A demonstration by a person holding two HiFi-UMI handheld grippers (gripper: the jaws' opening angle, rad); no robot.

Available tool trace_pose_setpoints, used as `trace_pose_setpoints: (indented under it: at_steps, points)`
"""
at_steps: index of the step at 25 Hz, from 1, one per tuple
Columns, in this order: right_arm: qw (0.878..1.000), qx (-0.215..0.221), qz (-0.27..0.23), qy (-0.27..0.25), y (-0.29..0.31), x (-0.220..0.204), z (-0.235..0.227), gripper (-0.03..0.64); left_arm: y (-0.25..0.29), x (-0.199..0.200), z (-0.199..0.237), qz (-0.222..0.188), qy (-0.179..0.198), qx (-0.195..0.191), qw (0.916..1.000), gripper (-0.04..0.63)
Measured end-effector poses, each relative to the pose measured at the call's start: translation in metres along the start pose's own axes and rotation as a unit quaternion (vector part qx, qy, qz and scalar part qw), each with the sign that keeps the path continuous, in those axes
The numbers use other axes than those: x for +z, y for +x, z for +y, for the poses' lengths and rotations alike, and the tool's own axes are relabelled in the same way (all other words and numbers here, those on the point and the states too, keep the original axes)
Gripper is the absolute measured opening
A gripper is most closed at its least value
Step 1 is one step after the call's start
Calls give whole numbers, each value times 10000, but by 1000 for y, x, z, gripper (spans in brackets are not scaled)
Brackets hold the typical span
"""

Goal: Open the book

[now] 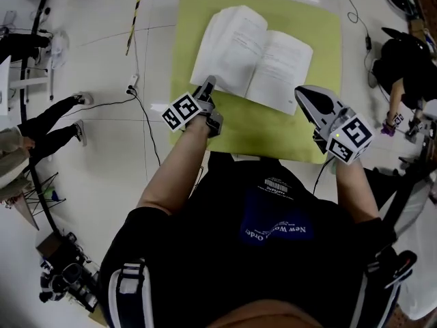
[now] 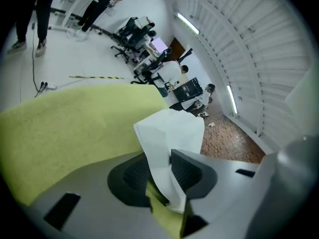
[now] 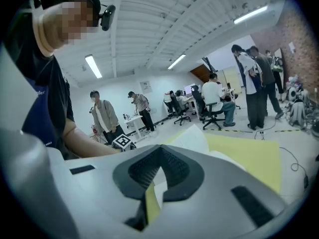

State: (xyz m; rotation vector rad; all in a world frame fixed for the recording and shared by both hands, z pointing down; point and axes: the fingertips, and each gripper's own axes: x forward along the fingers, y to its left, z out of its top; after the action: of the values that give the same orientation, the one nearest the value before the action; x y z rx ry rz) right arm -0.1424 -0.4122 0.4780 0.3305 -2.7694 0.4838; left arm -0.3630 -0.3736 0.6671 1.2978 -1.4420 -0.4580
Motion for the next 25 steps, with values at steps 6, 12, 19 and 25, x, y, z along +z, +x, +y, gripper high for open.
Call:
trace_pose_setpoints:
  at_steps: [6, 12, 19, 25]
  points:
    - [9999, 87, 1, 62, 6, -4, -2, -14, -7, -4, 0, 365, -366, -203, 9985, 115]
    - [9999, 84, -32, 67, 1, -7, -3, -14, -37, -9, 19, 216, -576, 72, 9981, 132]
    - [9995, -22, -297, 48, -17, 16, -2, -14, -91, 19, -81, 28, 1952, -1279, 9724, 132]
    - [9963, -222, -814, -172, -56, 67, 12, -14, -126, 15, -227, 47, 3807, -2644, 8861, 130]
